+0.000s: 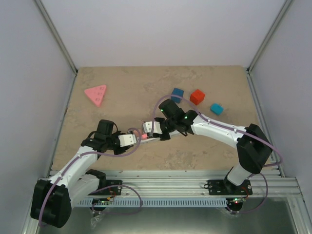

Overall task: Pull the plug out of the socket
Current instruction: Remove the plug from the socket.

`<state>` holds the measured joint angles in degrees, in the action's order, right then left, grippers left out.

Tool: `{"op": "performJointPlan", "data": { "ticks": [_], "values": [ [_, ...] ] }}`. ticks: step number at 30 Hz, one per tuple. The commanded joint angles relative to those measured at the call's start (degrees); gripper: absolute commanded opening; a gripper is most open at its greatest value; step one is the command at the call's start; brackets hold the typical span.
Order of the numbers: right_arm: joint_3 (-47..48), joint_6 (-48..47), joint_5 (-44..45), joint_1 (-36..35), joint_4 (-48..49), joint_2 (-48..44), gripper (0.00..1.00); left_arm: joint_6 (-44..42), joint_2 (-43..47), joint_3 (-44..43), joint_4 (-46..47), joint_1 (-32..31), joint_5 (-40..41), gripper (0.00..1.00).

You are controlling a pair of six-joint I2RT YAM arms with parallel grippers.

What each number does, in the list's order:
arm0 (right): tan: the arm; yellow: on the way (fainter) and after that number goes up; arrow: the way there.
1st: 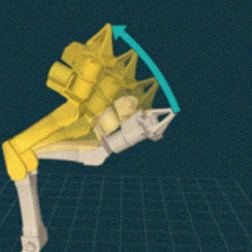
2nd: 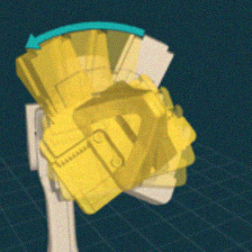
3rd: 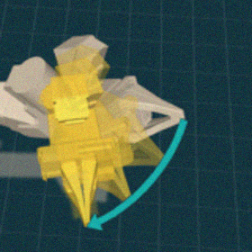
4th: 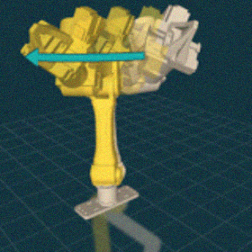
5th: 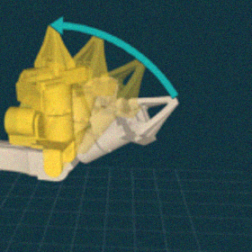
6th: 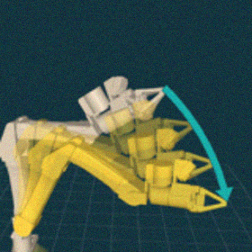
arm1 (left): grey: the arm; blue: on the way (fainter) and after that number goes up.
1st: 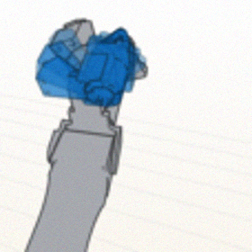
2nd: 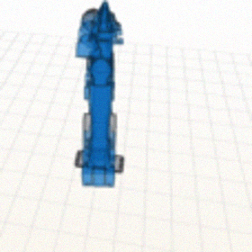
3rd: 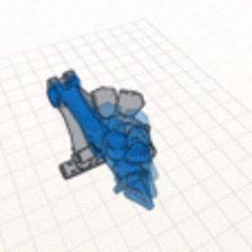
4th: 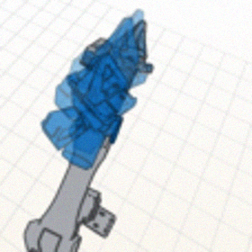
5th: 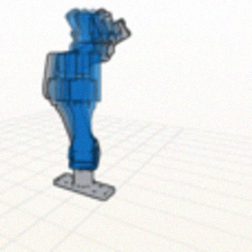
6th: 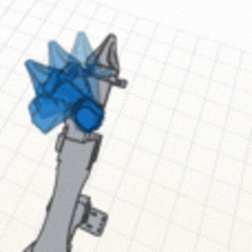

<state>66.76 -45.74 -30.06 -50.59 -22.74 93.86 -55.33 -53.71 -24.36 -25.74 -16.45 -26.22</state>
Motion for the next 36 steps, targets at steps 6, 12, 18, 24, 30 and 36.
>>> {"op": "performJointPlan", "data": {
  "ticks": [6, 12, 18, 24, 30, 36],
  "values": [
    [1.0, 0.9, 2.6, -1.5, 0.1, -1.2, 0.01, 0.4, 0.9, -0.5, 2.7, 0.7, -0.2, 0.0],
    [-0.8, -0.4, 1.5, -0.6, 0.7, -2.5, 0.01, 0.3, 1.0, -0.4, 2.6, 0.7, -0.1, 0.0],
    [-1.2, -1.8, -3.2, 2.2, -1.1, -3.3, 0.0, 0.3, 1.0, -0.4, 2.6, 0.7, -0.2, 0.0],
    [-0.4, -2.1, -2.9, 1.9, -2.2, -2.1, 0.0, 0.3, 1.2, -0.4, 2.5, 0.7, -0.2, 0.0],
    [-0.2, -2.2, -2.0, 0.6, -2.2, -2.3, 0.01, 0.3, 1.2, -0.3, 2.6, 0.7, -0.1, 0.0],
    [-0.2, -2.3, -1.0, 0.6, -2.2, -3.2, 0.0, 0.3, 1.1, -0.3, 2.6, 0.7, 0.0, 0.0]
  ]
}}
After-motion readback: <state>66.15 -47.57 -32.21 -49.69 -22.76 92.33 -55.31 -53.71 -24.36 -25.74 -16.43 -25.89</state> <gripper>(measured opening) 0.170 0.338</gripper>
